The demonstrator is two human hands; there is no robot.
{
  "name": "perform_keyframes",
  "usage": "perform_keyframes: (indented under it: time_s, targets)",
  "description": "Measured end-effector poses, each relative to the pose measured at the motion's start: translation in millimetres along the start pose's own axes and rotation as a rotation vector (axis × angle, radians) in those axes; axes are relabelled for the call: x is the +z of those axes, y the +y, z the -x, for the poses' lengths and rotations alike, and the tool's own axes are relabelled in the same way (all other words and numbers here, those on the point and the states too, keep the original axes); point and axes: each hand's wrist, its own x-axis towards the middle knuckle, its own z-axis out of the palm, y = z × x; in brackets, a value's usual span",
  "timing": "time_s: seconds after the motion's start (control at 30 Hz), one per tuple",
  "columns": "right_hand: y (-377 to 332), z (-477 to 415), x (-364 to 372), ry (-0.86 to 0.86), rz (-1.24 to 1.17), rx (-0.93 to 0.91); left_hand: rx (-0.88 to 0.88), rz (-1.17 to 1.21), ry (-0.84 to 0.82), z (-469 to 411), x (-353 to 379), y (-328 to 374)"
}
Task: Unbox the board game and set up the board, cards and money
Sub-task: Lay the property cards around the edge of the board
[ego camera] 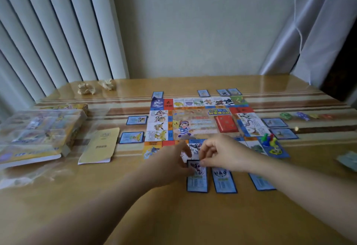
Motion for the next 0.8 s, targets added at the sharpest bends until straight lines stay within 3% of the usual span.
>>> perform_keyframes:
  time_s: [0.17, 0.3, 0.4, 0.5, 0.6, 0.8]
  targets:
    - [3.6, 17.6, -1.5, 0.113, 0.281, -0.082, -0.018, -0.137, 0.047, -0.5, 13.4, 4.4]
    - [2.5, 45.9, -6.2, -0.023, 0.537, -0.115, 0.014, -0.419, 0.119, 6.3, 17.2, 11.8]
    - [7.2, 69.2, 4.2, -0.160, 0.702, -0.060, 0.166, -0.518, 0.184, 14.0, 19.7, 10.6]
    - [11.9, 85.5, 13.1, -0.223, 0.711, -0.037, 0.329, -0.569, 0.013, 28.1, 24.8, 2.3]
    - [17.1, 90.9, 18.1, -0.233, 0.714, -0.026, 0.327, -0.590, -0.151, 39.7, 33.0, -3.1]
    - [18.4, 91.1, 21.1, -0.226, 0.735, -0.029, 0.301, -0.624, -0.139, 40.6, 40.7, 2.3]
